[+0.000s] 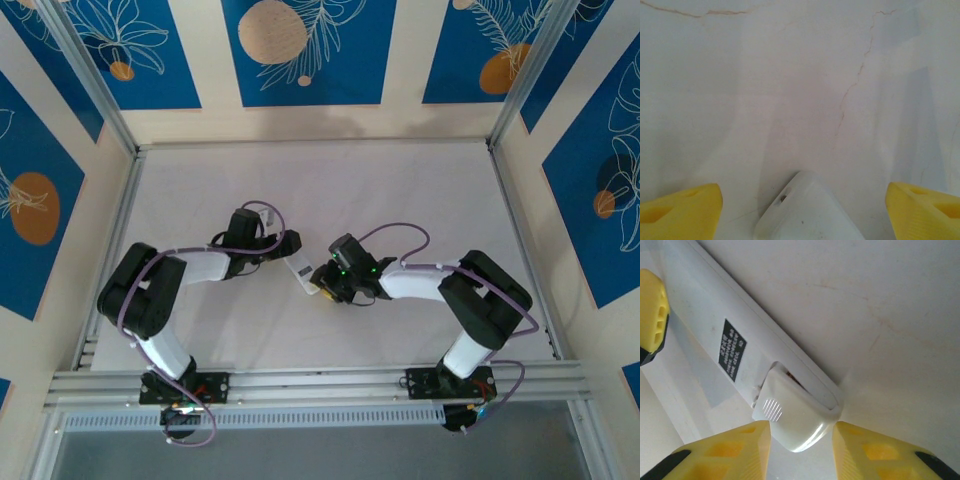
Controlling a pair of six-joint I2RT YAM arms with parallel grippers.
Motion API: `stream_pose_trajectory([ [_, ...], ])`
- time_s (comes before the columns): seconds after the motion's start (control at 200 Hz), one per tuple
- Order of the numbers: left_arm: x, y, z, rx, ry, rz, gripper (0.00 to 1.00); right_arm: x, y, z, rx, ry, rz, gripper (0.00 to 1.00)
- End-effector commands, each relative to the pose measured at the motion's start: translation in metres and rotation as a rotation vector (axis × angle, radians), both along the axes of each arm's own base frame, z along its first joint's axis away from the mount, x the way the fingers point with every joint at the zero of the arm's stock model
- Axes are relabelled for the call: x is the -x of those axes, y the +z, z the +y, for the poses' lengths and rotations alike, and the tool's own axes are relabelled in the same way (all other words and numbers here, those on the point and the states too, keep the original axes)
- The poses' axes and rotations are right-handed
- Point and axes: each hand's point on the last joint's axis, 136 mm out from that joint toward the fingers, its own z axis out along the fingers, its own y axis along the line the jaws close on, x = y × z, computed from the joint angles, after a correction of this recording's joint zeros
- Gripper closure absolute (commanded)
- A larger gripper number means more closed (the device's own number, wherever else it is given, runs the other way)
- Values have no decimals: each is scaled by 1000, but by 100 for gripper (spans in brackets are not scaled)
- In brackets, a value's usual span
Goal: Load the batteries into the remote control
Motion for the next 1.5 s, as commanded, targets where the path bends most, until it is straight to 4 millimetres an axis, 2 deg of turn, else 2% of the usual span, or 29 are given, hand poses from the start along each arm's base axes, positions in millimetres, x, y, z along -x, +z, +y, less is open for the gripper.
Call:
stream_pose_trajectory([
  [0.0, -6, 4, -2, 14, -17, -15, 15, 5, -9, -1, 10, 0, 47, 62],
  [0.19, -5, 2, -3, 17, -17, -14, 16, 11, -18, -4, 46, -7, 101, 64],
  [0.365, -3, 1, -1, 30, -1, -12, 15, 15, -16, 1, 44, 4, 102, 64],
  [0.7, -1, -2, 3, 32, 38, -7, 16, 27, -20, -5, 61, -14, 125, 64],
  [0.915, -1, -2, -3, 61, 14, -12, 16, 21, -16, -2, 46, -13, 102, 63],
  [1.23, -3, 8, -20, 127, -72, -50, 17, 9, -15, -12, 53, 0, 80, 65],
  [1.495, 1, 7, -6, 82, -18, -47, 19, -6, -8, -13, 40, 73, 78, 64],
])
